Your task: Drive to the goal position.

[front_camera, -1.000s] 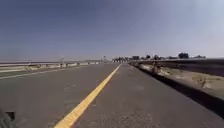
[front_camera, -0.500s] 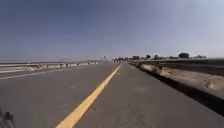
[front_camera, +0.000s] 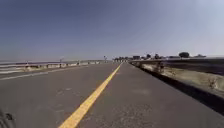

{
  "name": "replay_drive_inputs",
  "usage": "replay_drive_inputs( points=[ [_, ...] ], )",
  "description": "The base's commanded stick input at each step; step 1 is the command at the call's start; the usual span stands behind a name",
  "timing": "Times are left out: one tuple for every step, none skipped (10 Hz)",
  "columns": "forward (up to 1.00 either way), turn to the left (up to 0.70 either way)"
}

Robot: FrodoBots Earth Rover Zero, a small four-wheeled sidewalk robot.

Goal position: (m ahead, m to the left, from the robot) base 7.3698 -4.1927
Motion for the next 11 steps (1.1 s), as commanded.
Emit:
replay_drive_inputs(
  points=[
    [0.30,0.00],
    [0.30,0.00],
    [0.30,0.00],
    [0.30,0.00],
    [0.30,0.00],
    [0.30,0.00],
    [0.30,0.00],
    [0.30,0.00],
    [0.30,0.00],
    [0.30,0.00],
    [0.30,0.00]
  ],
)
